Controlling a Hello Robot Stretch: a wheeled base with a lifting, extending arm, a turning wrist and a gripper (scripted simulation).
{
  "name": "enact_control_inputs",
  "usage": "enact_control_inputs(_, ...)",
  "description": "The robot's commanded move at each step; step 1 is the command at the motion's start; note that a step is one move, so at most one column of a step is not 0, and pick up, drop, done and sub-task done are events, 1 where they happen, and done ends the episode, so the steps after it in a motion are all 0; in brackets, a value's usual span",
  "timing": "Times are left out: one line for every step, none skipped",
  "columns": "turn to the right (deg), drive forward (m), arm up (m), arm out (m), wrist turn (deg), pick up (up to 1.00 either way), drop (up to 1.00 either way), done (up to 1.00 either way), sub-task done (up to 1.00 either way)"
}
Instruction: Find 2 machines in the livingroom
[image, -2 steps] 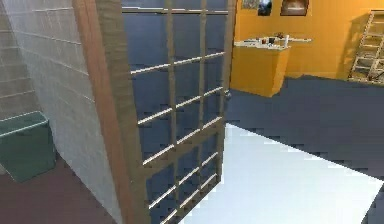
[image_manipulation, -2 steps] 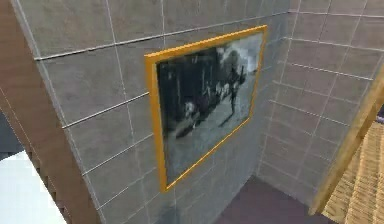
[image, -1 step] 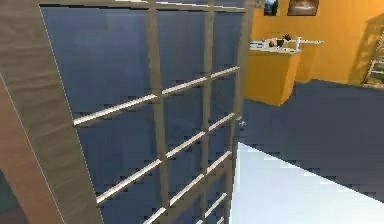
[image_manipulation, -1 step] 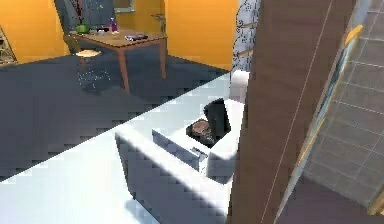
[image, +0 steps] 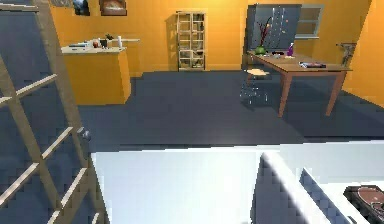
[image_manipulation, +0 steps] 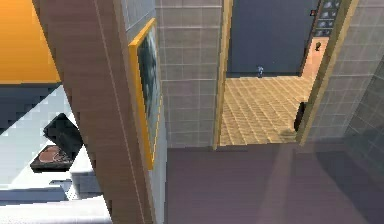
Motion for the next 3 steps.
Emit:
enact_control_inputs(6.0, 0.00, 0.00, 0.00, 0.0, 0.00, 0.00, 0.00, 0.00)
enact_control_inputs(0.0, 0.30, 0.00, 0.00, 0.0, 0.00, 0.00, 0.00, 0.00)
enact_control_inputs(45.0, 0.00, 0.00, 0.00, 0.0, 0.00, 0.00, 0.00, 0.00)
